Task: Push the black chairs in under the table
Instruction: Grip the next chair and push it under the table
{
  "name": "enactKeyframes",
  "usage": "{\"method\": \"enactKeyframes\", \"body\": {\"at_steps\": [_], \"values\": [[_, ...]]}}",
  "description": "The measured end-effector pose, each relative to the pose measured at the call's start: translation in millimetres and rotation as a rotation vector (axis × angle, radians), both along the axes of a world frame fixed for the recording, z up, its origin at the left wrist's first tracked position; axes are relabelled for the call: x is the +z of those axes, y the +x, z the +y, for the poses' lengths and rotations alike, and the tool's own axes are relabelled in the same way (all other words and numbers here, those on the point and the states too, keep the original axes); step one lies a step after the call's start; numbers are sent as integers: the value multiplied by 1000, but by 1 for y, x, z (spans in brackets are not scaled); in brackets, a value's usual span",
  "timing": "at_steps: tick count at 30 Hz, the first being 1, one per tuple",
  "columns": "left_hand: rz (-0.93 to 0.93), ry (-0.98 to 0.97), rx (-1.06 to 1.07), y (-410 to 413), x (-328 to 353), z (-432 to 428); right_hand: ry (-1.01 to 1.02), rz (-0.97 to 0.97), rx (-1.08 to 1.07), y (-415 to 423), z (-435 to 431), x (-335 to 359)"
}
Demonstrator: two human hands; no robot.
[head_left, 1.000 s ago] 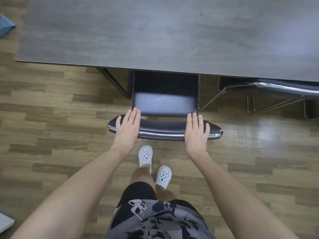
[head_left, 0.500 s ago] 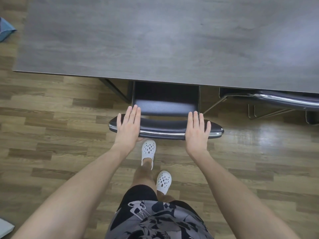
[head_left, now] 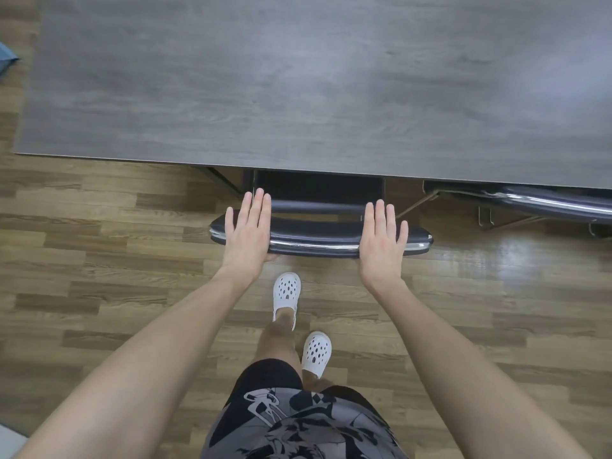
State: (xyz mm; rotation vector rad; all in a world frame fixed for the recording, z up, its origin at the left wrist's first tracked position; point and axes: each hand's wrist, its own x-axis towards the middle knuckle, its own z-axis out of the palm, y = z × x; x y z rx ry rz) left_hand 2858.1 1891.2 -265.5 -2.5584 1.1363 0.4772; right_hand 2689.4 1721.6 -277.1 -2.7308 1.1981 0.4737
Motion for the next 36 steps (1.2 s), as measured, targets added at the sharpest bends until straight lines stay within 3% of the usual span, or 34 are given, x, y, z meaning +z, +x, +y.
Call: {"method": "enactKeyframes", "body": {"at_steps": [36], "values": [[24, -80, -11, 82, -2, -69, -33, -36, 17, 75, -70, -2]]}}
